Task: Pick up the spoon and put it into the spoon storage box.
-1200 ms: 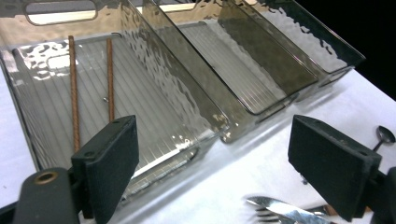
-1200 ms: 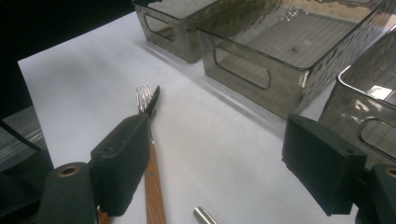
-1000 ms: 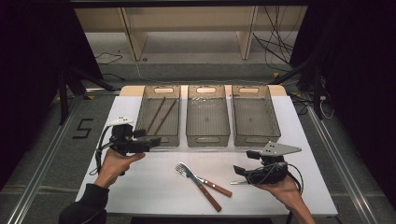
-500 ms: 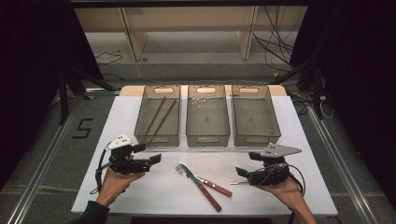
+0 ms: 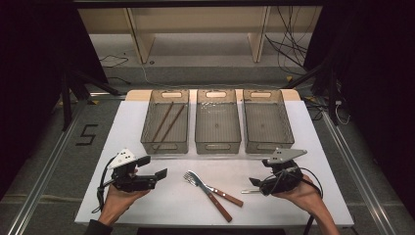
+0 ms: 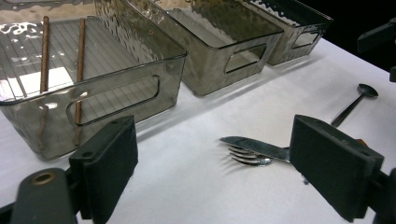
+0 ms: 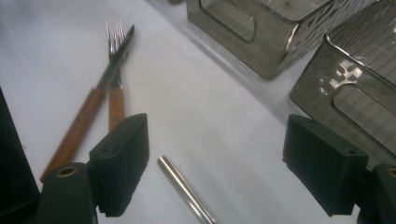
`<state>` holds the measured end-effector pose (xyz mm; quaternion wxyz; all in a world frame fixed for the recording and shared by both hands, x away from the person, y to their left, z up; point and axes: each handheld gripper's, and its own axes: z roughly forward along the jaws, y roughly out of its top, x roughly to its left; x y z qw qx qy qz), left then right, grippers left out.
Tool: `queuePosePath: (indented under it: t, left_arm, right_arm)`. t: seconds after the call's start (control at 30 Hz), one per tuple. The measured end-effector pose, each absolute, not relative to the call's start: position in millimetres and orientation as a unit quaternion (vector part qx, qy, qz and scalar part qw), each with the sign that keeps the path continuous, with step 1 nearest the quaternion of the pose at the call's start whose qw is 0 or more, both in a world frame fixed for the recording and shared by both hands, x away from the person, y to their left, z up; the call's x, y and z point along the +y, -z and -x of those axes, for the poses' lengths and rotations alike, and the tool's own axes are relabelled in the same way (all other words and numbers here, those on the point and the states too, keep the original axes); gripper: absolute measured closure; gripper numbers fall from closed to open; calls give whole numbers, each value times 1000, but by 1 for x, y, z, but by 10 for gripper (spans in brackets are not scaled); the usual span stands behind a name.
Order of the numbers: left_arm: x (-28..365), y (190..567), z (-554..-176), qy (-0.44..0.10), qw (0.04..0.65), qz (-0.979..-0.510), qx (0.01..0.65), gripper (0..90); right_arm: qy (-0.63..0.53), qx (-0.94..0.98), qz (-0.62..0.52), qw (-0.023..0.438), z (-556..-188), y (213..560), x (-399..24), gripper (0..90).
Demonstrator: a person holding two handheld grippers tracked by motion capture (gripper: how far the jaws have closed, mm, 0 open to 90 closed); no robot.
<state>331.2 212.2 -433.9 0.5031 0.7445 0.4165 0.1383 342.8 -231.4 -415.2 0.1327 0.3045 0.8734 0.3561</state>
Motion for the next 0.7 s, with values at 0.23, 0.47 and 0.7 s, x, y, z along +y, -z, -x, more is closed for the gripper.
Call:
queuePosePath:
  t: [0.23, 0.47, 0.7]
  left_arm:
    - [214, 433, -326, -147, 509, -742, 410, 150]
    - [212, 437, -321, -148, 502, -750, 404, 150]
    - [211, 438, -320, -144, 501, -751, 405, 149]
  right_arm:
    - [-271, 920, -263, 109, -358, 409, -227, 274]
    - [-179, 952, -238, 74, -368, 424, -228, 352]
    - [-107, 970, -210, 64, -364, 438, -234, 446]
